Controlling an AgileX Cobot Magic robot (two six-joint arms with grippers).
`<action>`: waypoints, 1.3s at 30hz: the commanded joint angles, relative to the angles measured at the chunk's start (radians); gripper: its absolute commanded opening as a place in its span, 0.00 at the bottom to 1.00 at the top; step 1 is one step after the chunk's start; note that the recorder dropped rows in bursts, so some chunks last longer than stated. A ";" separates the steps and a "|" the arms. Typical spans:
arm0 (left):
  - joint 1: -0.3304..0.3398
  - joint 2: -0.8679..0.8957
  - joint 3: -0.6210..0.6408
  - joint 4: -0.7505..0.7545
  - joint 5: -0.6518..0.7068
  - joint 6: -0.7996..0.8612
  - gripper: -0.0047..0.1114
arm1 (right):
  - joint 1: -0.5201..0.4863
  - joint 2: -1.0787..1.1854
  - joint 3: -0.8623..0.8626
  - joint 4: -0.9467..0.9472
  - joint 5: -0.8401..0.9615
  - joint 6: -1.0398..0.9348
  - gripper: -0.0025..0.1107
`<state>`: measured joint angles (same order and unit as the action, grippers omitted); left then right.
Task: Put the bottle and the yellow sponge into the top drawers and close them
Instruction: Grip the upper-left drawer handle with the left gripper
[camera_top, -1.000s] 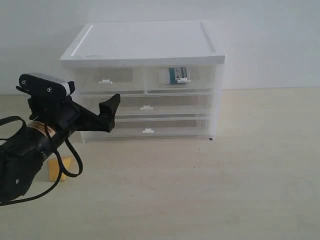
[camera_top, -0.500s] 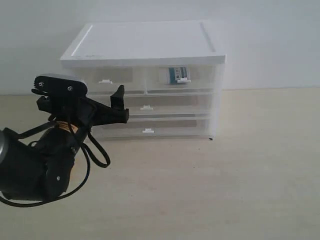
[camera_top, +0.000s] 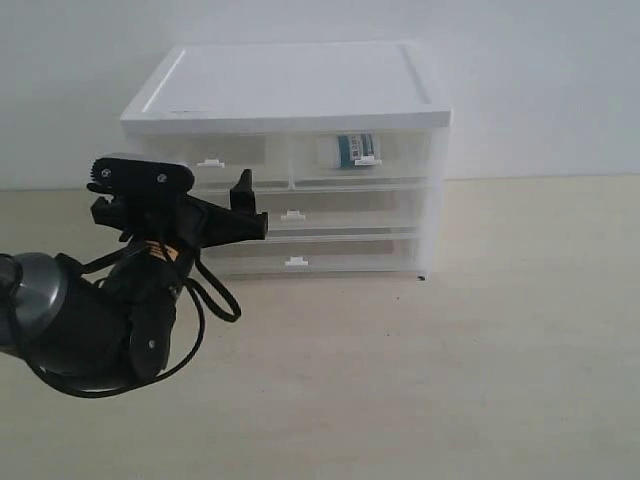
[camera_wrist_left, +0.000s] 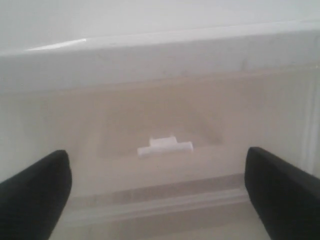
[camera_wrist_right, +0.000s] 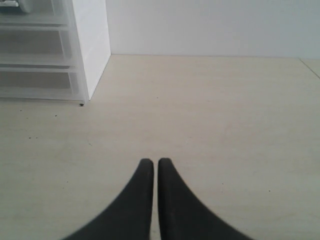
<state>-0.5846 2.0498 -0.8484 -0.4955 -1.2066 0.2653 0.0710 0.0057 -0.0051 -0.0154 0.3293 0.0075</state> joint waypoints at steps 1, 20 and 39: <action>-0.006 0.000 -0.011 -0.016 -0.014 0.004 0.78 | -0.002 -0.006 0.005 0.002 -0.004 -0.002 0.03; 0.016 0.000 -0.053 -0.027 -0.014 0.004 0.65 | -0.002 -0.006 0.005 0.002 -0.004 -0.002 0.03; 0.046 0.000 -0.113 -0.016 0.007 0.004 0.65 | -0.002 -0.006 0.005 0.002 -0.004 -0.002 0.03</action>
<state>-0.5568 2.0518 -0.9267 -0.5387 -1.2040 0.2653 0.0710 0.0057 -0.0051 -0.0154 0.3293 0.0075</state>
